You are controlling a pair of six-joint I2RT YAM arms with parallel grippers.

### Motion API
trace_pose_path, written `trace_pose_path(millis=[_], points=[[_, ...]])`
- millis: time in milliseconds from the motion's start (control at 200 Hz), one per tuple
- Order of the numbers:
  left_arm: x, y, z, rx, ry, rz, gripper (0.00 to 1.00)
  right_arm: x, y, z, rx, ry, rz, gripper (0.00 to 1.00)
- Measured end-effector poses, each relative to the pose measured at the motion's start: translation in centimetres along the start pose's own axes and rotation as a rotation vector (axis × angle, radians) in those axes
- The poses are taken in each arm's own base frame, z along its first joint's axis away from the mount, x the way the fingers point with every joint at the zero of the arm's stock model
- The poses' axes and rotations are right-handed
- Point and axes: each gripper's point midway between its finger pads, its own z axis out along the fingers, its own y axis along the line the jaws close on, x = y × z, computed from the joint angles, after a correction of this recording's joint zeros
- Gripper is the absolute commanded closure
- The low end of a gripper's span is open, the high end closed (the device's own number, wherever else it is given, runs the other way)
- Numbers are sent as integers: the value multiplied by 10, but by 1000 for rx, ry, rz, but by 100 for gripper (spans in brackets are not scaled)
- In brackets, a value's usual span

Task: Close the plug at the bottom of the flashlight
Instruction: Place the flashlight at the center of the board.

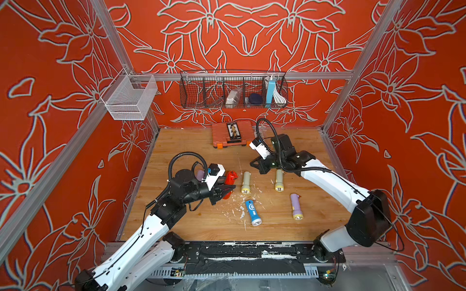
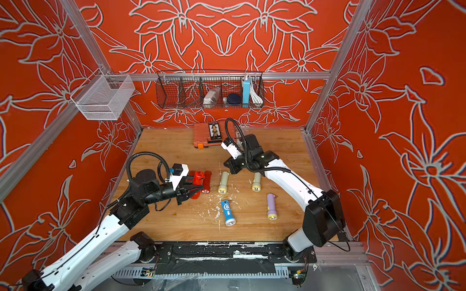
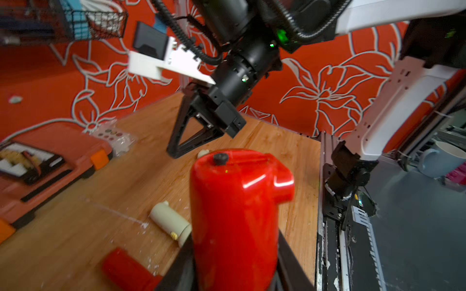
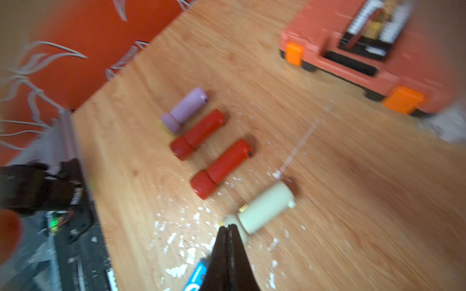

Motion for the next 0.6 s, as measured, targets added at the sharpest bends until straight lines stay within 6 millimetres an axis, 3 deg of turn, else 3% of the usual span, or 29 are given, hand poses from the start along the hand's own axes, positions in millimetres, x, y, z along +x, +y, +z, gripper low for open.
trace_pose_path(millis=[170,300,500,596], points=[[26,20,-8,-144,72,-132,100,35,-49,-10,291,35,31,94],[48,34,-16,-256,134,-270,100,48,-74,-28,449,-7,57,45],[96,52,-26,-432,273,-530,100,72,-92,-37,546,-37,104,3],[125,58,-32,-520,352,-646,100,84,-96,-34,560,-19,128,2]])
